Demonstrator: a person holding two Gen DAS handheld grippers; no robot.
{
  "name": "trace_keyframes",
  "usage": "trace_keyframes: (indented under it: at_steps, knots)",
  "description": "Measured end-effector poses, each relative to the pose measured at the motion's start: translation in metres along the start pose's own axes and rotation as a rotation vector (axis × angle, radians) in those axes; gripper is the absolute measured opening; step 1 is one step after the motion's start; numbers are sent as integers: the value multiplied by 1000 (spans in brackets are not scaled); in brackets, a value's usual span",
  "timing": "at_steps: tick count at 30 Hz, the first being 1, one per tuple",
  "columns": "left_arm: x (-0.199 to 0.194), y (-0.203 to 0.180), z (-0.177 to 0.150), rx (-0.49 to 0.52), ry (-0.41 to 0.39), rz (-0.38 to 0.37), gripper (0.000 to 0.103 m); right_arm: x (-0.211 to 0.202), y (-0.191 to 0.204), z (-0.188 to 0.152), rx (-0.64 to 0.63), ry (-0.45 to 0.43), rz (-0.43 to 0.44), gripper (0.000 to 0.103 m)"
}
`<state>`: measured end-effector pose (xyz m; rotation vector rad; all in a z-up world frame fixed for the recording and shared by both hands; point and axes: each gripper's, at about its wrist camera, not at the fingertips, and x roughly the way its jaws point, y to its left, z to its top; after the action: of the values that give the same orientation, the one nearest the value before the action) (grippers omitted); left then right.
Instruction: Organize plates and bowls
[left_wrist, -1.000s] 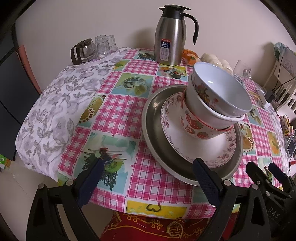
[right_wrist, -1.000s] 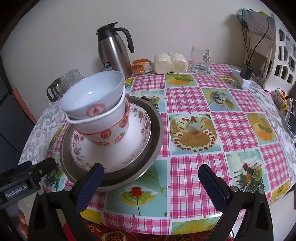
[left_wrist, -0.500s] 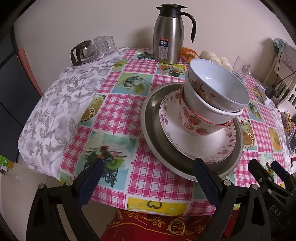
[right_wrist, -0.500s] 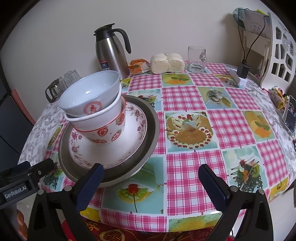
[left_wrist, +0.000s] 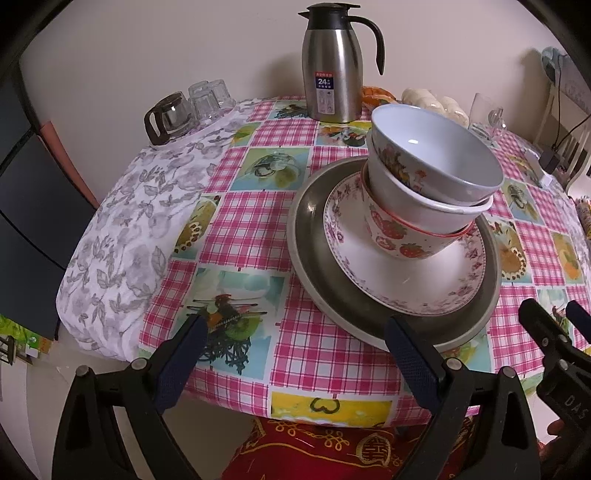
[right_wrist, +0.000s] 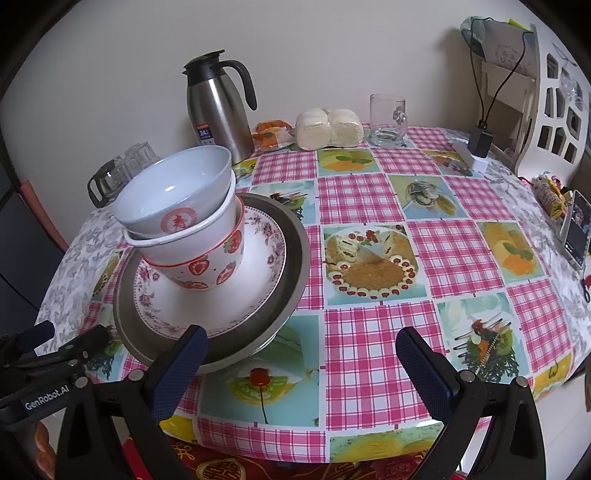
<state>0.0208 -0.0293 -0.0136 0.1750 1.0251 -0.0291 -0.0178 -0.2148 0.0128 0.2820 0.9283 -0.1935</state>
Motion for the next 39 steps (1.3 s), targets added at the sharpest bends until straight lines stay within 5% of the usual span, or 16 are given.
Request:
trace_keyframes:
  at_steps: [39]
  knots:
    - [17, 5, -1, 3, 98, 27, 97, 4, -4, -1, -21, 24, -33, 103]
